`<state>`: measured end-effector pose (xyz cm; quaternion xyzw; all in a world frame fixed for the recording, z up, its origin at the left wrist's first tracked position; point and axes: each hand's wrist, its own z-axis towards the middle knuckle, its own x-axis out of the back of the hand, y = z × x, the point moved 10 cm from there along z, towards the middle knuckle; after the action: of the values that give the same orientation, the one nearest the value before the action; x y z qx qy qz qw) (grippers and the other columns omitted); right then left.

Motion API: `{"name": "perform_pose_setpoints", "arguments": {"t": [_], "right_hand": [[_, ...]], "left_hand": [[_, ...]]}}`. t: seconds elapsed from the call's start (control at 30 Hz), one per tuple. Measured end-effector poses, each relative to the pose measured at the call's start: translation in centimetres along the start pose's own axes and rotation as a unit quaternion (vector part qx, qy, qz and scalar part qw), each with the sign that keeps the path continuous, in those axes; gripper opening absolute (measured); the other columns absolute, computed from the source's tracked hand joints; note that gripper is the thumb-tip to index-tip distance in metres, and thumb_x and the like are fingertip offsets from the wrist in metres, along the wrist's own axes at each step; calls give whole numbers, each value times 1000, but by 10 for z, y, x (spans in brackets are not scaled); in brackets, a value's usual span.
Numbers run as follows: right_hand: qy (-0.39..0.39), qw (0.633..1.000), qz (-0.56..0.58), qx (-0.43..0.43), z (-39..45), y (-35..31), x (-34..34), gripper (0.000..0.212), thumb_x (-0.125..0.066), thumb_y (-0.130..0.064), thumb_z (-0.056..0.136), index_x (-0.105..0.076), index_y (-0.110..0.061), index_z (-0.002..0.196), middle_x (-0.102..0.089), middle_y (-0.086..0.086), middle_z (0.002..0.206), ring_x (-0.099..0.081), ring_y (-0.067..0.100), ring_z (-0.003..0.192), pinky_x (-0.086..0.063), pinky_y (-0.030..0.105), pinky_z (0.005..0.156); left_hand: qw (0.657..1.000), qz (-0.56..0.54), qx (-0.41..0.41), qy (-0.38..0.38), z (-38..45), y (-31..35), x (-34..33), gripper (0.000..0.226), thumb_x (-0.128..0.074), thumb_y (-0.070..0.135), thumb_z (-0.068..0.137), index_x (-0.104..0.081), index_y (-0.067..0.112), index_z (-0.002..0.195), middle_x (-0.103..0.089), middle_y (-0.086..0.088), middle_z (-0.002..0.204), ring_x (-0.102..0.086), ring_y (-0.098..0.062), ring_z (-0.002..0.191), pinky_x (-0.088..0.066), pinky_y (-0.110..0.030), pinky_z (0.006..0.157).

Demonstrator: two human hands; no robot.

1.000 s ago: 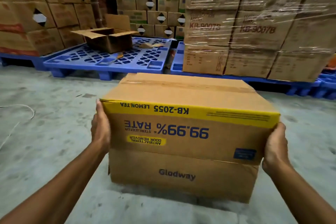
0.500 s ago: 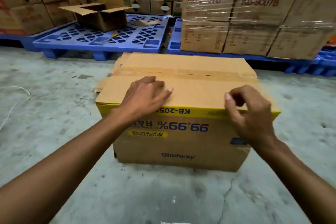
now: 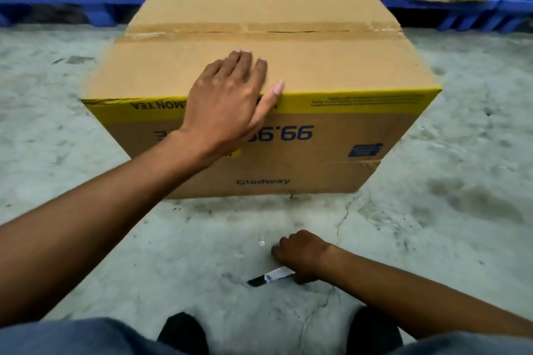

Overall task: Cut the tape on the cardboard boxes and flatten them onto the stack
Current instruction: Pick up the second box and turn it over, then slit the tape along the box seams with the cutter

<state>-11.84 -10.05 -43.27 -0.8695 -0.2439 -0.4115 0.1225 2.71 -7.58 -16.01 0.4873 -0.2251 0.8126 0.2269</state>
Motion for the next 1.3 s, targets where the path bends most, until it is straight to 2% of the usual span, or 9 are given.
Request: {"name": "perform_pose_setpoints", "arguments": {"t": [0.17, 0.27, 0.43, 0.6, 0.73, 0.9, 1.0, 1.13, 1.3], "right_hand": [[39, 999, -25, 26, 5, -6, 0, 26, -57, -6, 88, -59, -4, 113, -64, 16, 115, -62, 34, 101, -45, 36, 72], [46, 996, 67, -25, 3, 14, -1, 30, -54, -7, 87, -53, -3, 117, -60, 19, 119, -59, 36, 104, -45, 37, 80], [62, 978, 176, -92, -18, 45, 26, 35, -55, -22, 89, -48, -8, 121, -55, 17, 123, -56, 34, 107, -37, 31, 73], [210, 962, 156, -75, -82, 72, 132, 25, -53, -30, 92, -59, -13, 110, -62, 11, 106, -60, 30, 91, -44, 35, 66], [411, 883, 220, -47, -162, 103, 229, 13, -51, -31, 86, -58, -20, 86, -57, -3, 76, -52, 20, 65, -38, 38, 54], [563, 775, 224, -180, -214, 186, 284, 22, -44, -20, 99, -65, -14, 101, -57, -1, 90, -53, 17, 81, -43, 33, 68], [535, 736, 229, -346, -215, 252, 271, 26, -41, -22, 100, -63, -8, 100, -53, 6, 90, -55, 28, 87, -36, 33, 63], [476, 688, 383, -392, -199, 275, 233, 31, -40, -27, 100, -64, -9, 105, -64, 13, 96, -59, 30, 85, -51, 42, 74], [374, 771, 390, -337, -188, 217, 241, 28, -40, -25, 98, -64, -11, 95, -65, 15, 93, -66, 34, 82, -58, 45, 73]], "left_hand": [[1000, 2, -7, 5, -2, 3, 0, 67, -14, 49, 100, -49, 3, 134, -51, -24, 136, -47, -36, 129, -40, -46, 101], [1000, 1, -4, 3, -1, 1, 0, 67, -14, 49, 100, -50, 4, 134, -51, -23, 136, -47, -34, 129, -40, -45, 100], [999, -25, -18, -20, 1, -2, -1, 69, -15, 53, 97, -49, 6, 135, -51, -21, 137, -46, -34, 130, -40, -46, 100], [977, -208, -12, -46, 25, -23, 11, 80, -9, 60, 94, -69, 9, 106, -68, -15, 110, -60, -31, 103, -45, -45, 91], [933, -346, 82, -58, 46, -62, 17, 65, -20, 54, 99, -70, 15, 109, -65, -10, 119, -58, -25, 109, -42, -38, 94], [953, -258, 92, -130, 46, -70, -1, 65, -21, 60, 94, -50, 20, 136, -45, -9, 144, -37, -25, 135, -28, -41, 111], [956, -187, 95, -202, 32, -67, -27, 59, -17, 53, 97, -19, 30, 151, -11, -3, 160, -7, -18, 147, -6, -36, 119], [962, -146, 101, -209, 23, -84, -35, 57, -20, 50, 98, -12, 30, 151, -6, -3, 161, -4, -17, 147, -6, -34, 119], [961, -136, 93, -221, 21, -96, -26, 83, -1, 65, 79, -18, 28, 151, -16, -4, 159, -11, -18, 146, -11, -35, 116]]}}
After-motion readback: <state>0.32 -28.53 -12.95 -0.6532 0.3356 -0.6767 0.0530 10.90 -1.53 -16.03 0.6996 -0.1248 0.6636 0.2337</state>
